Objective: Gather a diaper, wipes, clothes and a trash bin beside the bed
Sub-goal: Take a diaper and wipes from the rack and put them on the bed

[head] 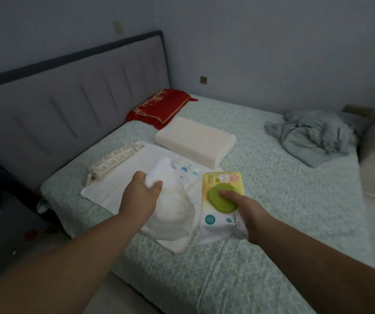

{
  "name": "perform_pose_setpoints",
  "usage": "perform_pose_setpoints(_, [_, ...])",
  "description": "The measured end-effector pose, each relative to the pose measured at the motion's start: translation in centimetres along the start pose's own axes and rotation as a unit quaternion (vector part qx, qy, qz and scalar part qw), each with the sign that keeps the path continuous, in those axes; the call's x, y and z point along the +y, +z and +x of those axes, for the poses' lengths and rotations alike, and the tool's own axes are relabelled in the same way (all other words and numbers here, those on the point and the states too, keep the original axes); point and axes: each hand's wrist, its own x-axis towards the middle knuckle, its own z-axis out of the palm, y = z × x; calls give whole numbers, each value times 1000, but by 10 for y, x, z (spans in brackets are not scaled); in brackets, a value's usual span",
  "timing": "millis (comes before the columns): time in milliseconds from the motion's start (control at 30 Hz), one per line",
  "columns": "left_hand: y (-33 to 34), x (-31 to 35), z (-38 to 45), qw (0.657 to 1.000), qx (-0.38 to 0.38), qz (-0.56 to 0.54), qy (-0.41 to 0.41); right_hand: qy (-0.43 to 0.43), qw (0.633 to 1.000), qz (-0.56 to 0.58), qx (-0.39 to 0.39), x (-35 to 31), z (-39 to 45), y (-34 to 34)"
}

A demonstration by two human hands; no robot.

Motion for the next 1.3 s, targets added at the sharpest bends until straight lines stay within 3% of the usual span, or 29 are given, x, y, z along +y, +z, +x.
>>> perform_pose_setpoints(267, [61,16,43,996,-89,-9,21,-16,998,39,52,-16,27,-31])
perform_pose_setpoints(667, [171,27,102,991,-132,-6,-6,-19,993,45,105,-54,117,-79])
perform_pose_setpoints(967, [271,-22,140,982,-186,-8,-35,-15,981,69,178,-26,193,-125])
perform_pose_setpoints(1300, [375,-125,153,962,-263,33,-70,35,969,98,222,52,276,-163])
